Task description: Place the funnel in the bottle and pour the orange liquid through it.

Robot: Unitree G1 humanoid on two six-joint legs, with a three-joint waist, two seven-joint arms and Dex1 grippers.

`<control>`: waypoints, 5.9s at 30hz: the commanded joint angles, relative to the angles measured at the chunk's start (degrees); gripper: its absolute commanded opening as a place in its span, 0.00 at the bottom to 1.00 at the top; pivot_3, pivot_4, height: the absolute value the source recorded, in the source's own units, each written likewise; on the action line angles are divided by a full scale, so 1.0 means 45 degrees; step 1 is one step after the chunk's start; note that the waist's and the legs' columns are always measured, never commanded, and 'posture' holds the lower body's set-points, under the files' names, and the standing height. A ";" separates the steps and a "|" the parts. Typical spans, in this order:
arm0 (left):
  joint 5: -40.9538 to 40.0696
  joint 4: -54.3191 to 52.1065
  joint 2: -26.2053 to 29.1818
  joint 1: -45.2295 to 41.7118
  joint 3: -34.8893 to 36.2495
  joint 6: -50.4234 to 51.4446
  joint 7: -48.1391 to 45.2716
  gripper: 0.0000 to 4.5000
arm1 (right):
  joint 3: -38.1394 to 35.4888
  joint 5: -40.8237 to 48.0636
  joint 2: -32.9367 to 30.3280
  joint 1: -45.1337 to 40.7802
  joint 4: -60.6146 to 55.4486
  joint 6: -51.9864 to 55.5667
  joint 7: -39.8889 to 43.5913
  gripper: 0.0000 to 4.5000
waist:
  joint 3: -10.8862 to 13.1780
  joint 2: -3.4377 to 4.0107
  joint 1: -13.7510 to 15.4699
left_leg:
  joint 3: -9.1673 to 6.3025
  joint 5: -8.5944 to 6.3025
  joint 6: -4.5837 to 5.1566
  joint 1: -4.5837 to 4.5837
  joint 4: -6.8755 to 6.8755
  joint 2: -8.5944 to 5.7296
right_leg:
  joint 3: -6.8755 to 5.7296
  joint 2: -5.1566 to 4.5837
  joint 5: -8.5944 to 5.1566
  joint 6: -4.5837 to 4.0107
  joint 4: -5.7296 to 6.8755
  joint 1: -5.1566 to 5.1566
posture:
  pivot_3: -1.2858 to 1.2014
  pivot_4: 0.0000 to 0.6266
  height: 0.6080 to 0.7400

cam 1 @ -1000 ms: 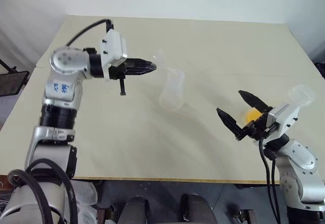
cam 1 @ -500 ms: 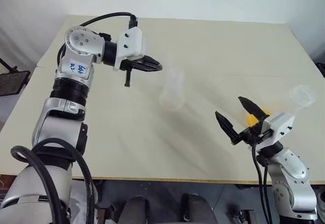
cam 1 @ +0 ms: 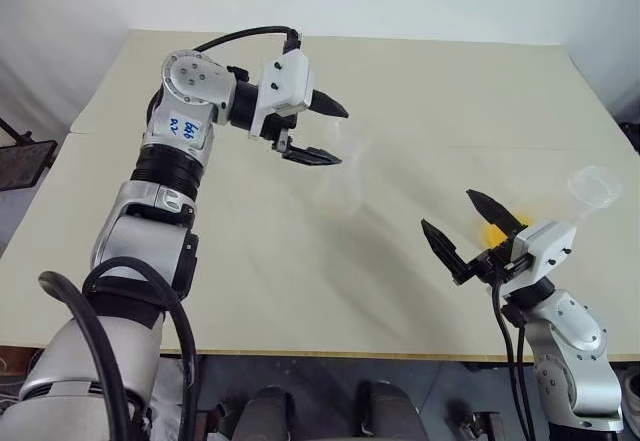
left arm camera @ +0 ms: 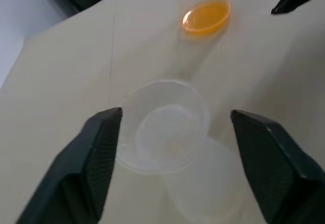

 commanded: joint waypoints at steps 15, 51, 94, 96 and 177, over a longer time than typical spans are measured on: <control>-0.4714 -0.6961 0.0621 0.7513 0.4337 0.4170 0.1914 0.99 | -0.3175 0.1757 -0.0456 0.1893 -0.2423 0.1080 -0.1468 1.00 | -0.0011 0.0019 0.0025 | -0.0097 0.0000 0.0000 0.0008 0.0007 0.0005 | 0.0016 -0.0003 0.0000 0.0000 0.0025 0.0004 | 0.52 0.24 1.00; -0.6352 -1.3184 0.1226 1.1449 0.3728 0.6823 0.3421 0.99 | -0.5625 0.5583 -0.1420 0.3559 -0.1993 0.4260 -0.3489 1.00 | -0.0027 0.0045 0.0029 | 0.0019 -0.0001 0.0001 0.0159 -0.0075 0.0009 | 0.0202 0.0010 -0.0001 -0.0001 0.0009 0.0041 | 0.52 0.24 1.00; -0.6869 -1.4744 0.1741 1.3122 0.4096 0.6951 0.4904 1.00 | -0.4133 0.3087 -0.1992 -0.2779 0.3680 0.3412 -0.1475 0.57 | -0.0027 0.0046 -0.0014 | 0.0048 -0.0001 0.0001 0.0159 -0.0091 0.0018 | 0.0208 0.0011 0.0000 -0.0001 0.0000 0.0031 | 0.52 0.24 1.00; -0.6731 -1.4301 0.1814 1.3351 0.4261 0.6693 0.4801 1.00 | -0.3830 0.2907 -0.1872 -0.3237 0.2971 0.3430 -0.1960 0.57 | -0.0027 0.0047 -0.0051 | 0.0048 -0.0001 0.0001 0.0159 -0.0091 0.0016 | 0.0210 0.0011 0.0000 -0.0001 -0.0001 0.0030 | 0.52 0.24 1.00; -0.4814 -1.2452 -0.0687 1.2677 0.2963 0.3670 0.7301 1.00 | 0.6931 -1.5199 -0.2839 -1.2927 0.7283 -0.3452 -0.5070 0.57 | -0.0006 0.0109 -0.0428 | -0.0082 0.0000 0.0000 0.0034 -0.0079 0.0007 | 0.0072 -0.0006 0.0000 -0.0001 -0.0011 -0.0019 | 0.52 0.24 1.00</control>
